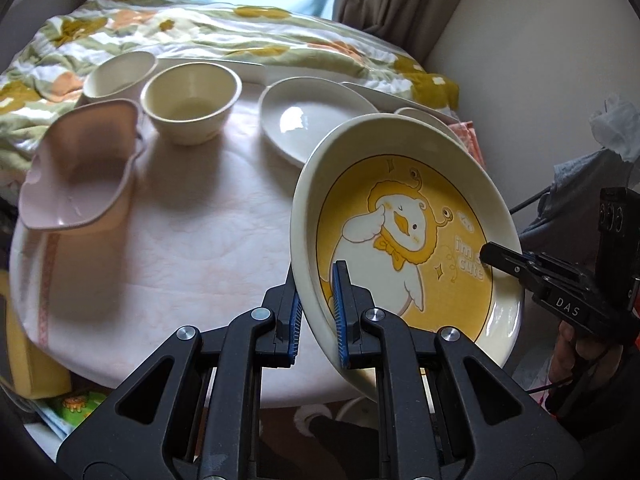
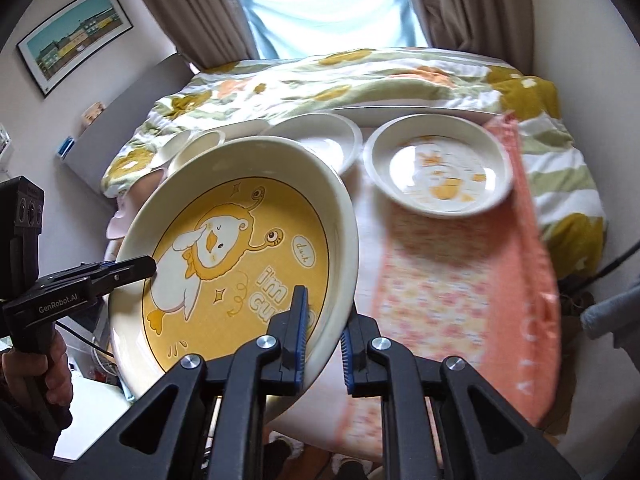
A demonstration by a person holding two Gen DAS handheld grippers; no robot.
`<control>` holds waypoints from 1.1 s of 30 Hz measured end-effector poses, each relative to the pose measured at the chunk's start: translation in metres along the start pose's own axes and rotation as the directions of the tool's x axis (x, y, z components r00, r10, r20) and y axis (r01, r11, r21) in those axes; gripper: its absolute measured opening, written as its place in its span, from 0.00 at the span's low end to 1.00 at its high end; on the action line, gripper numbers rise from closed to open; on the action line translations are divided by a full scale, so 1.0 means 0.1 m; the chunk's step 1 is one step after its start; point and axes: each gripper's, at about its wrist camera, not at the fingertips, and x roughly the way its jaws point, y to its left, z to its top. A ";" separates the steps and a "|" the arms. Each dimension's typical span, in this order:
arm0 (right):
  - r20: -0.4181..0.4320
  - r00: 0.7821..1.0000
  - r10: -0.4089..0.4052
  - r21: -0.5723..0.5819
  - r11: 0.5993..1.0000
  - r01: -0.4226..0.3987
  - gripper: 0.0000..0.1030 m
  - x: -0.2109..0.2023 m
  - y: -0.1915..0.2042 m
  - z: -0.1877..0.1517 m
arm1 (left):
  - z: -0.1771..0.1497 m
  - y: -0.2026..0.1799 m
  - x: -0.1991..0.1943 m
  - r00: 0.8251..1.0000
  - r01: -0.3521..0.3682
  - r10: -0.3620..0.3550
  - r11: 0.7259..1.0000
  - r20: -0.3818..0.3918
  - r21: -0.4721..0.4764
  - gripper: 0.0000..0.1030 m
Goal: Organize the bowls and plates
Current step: 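Lift the yellow bowl with both grippers and set it down nearer the table edge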
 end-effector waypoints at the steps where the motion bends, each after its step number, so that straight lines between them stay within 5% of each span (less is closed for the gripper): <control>1: -0.007 1.000 0.009 -0.004 1.000 -0.009 0.13 0.07 0.12 0.01 | -0.01 0.13 -0.04 1.000 -0.009 0.009 1.000 -0.002 -0.004 0.11; 13: -0.090 0.996 -0.006 0.018 1.000 0.007 0.13 1.01 1.01 -0.05 | -0.15 1.25 0.26 0.996 -0.012 0.010 1.000 -0.085 -0.016 0.11; 33: -0.073 0.997 -0.015 0.089 0.996 0.022 0.13 1.32 1.01 -0.18 | -0.18 1.49 0.53 0.994 0.030 -0.026 0.999 -0.106 0.034 0.11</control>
